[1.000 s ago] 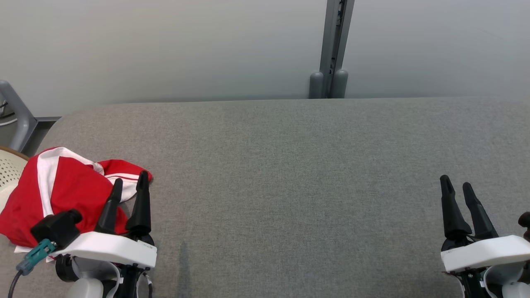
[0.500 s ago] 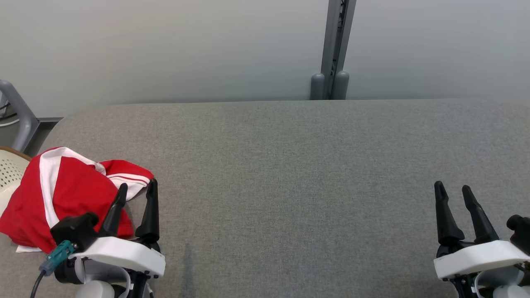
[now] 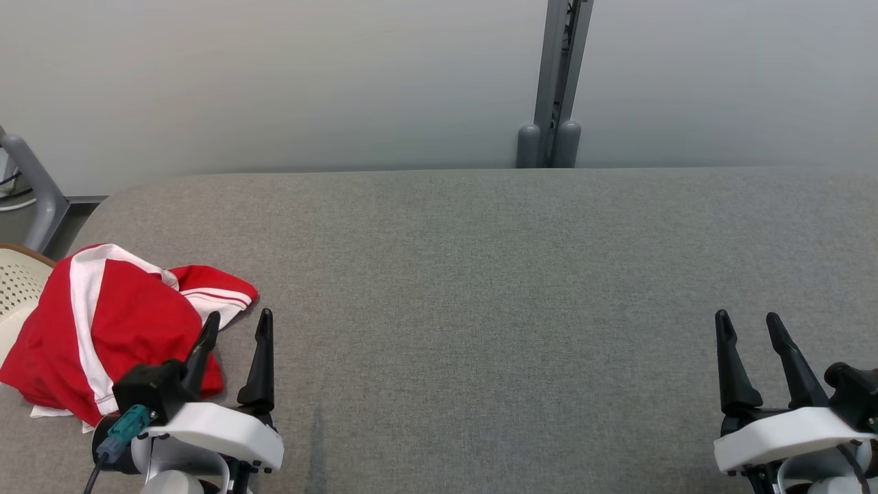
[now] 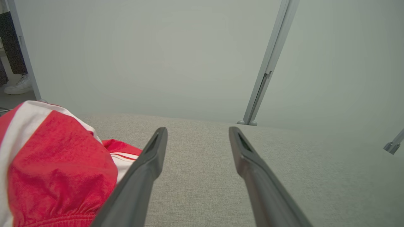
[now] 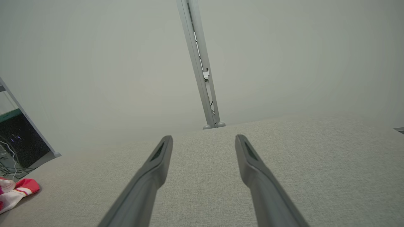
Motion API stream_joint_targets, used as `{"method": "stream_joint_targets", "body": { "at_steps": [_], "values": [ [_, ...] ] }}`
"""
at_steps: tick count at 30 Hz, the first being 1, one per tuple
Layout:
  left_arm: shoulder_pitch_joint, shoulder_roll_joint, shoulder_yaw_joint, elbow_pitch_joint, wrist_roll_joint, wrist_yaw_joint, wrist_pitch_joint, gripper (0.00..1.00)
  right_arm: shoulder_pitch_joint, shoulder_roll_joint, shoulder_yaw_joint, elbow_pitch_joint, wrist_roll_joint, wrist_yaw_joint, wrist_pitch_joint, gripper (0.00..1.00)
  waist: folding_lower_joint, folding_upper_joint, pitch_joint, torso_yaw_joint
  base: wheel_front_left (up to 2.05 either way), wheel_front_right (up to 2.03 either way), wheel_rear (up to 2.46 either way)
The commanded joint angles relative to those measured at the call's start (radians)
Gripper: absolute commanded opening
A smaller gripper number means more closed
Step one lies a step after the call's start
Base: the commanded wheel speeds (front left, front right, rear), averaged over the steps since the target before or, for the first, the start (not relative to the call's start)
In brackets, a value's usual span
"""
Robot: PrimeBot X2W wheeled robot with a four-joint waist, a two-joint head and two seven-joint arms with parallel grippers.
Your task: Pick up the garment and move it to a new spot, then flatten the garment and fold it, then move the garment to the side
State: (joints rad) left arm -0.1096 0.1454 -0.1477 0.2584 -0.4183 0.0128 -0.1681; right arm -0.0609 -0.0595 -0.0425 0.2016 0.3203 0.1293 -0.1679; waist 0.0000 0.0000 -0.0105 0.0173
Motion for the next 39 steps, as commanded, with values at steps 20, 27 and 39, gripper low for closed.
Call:
{"method": "stream_joint_targets", "body": {
  "at_steps": [20,27,39],
  "values": [
    [-0.032,-0.007,-0.006,0.073,0.147,0.001,-0.052,1.0,0.004,0.004,-0.012,0.034,-0.16,0.002,-0.053,1.0,0.0,0.0,-0.009,0.002,0.0,0.0,0.0],
    [-0.035,-0.014,0.001,0.095,0.176,-0.003,-0.064,1.0,0.004,0.005,-0.015,0.045,-0.189,0.002,-0.066,1.0,0.0,0.0,-0.013,0.003,0.0,0.0,0.0],
    [-0.042,-0.029,0.016,0.133,0.236,-0.017,-0.087,1.0,0.005,0.007,-0.015,0.059,-0.22,0.002,-0.087,1.0,0.0,0.0,-0.017,0.007,0.0,0.0,0.0]
  ]
}}
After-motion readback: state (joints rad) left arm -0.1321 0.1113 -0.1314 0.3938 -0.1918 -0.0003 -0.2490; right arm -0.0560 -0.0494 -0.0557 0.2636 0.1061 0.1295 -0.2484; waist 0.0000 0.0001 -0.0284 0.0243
